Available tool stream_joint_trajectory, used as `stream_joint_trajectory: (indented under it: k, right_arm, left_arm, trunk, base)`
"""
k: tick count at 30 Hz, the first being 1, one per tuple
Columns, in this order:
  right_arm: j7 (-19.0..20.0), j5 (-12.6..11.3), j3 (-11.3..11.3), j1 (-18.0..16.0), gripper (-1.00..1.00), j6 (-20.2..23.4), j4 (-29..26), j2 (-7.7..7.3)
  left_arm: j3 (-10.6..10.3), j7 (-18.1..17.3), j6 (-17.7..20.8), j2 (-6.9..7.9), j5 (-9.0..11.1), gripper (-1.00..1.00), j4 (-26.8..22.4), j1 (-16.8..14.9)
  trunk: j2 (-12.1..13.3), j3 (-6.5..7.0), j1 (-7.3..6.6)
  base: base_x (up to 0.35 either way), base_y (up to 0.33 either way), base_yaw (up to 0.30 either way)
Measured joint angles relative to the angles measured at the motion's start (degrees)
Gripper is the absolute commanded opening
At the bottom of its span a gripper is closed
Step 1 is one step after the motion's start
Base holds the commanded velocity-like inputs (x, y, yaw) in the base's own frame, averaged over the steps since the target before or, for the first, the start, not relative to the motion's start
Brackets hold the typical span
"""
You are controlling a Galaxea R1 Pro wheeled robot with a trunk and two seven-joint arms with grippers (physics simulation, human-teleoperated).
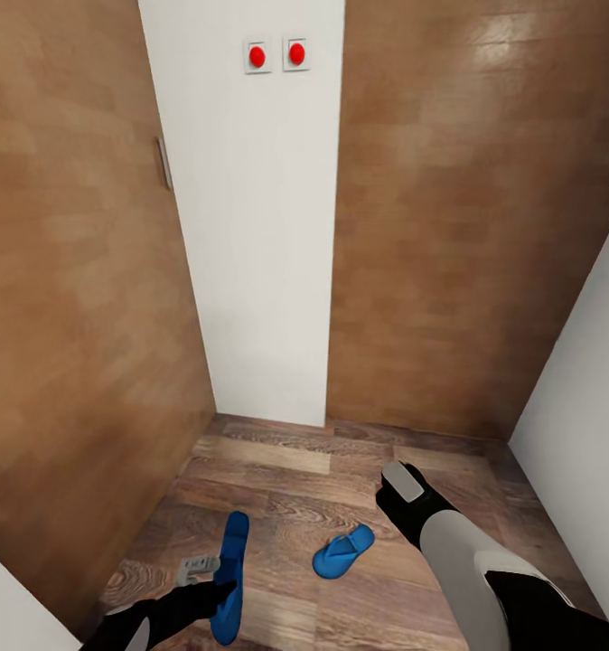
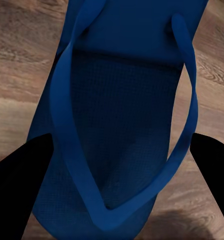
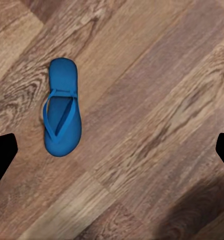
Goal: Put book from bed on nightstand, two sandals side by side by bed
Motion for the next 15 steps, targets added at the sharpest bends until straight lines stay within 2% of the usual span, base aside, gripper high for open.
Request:
stream_joint_trajectory:
  k: [15]
  right_arm:
    - [0.59,0.02,0.00,0.00,1.00,-0.03,0.06,-0.02]
  left_arm:
    - [0.10,0.00,0.00,-0.03,0.02,-1.00,-0.01,0.00]
  trunk:
    - [0.00,0.03,0.02]
  base:
    - [0.016,0.000,0.006]
